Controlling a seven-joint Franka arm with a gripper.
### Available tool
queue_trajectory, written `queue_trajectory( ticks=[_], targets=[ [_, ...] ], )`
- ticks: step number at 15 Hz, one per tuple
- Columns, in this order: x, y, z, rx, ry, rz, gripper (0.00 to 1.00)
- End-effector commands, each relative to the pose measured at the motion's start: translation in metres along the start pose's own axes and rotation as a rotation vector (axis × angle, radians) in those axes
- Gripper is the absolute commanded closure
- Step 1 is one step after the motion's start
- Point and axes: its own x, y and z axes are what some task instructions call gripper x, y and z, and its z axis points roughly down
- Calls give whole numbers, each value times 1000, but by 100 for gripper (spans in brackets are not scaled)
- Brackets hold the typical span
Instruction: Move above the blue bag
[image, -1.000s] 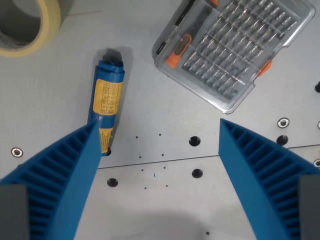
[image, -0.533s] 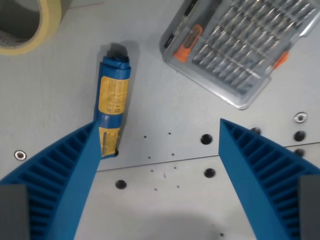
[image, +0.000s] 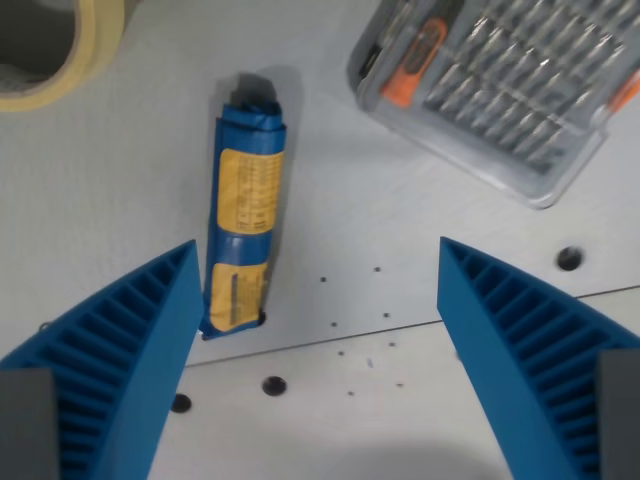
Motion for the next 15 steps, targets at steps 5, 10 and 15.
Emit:
queue_trajectory(
  ticks=[5,10,15],
  targets=[
    [-16,-18,35,18,79,159,0],
    [-28,-28,61,24,79,195,0],
    [-37,-37,87,32,77,209,0]
  ],
)
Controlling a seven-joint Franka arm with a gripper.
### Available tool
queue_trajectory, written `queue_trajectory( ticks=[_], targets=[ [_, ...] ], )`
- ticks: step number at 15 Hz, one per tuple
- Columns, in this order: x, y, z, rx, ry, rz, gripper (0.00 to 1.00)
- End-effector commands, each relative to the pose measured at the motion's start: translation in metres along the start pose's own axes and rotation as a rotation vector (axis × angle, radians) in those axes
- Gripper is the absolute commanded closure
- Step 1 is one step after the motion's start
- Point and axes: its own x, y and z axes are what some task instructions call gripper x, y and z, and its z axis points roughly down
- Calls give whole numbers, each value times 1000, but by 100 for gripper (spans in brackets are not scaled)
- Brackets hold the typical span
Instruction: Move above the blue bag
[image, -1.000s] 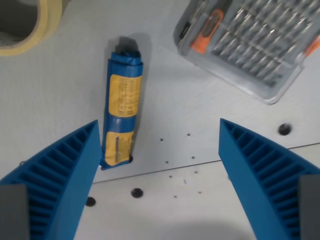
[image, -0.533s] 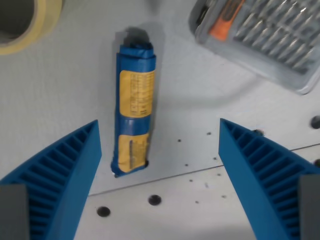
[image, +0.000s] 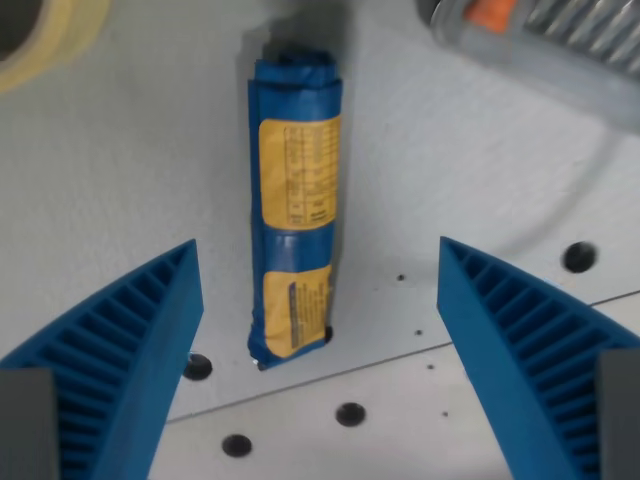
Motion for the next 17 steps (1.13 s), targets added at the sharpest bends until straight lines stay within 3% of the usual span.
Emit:
queue_trajectory(
  ticks=[1,9,17],
  targets=[
    [-7,-6,15,32,81,96,0],
    [-17,-12,50,30,79,96,0],
    [-24,-12,57,29,90,81,0]
  ],
)
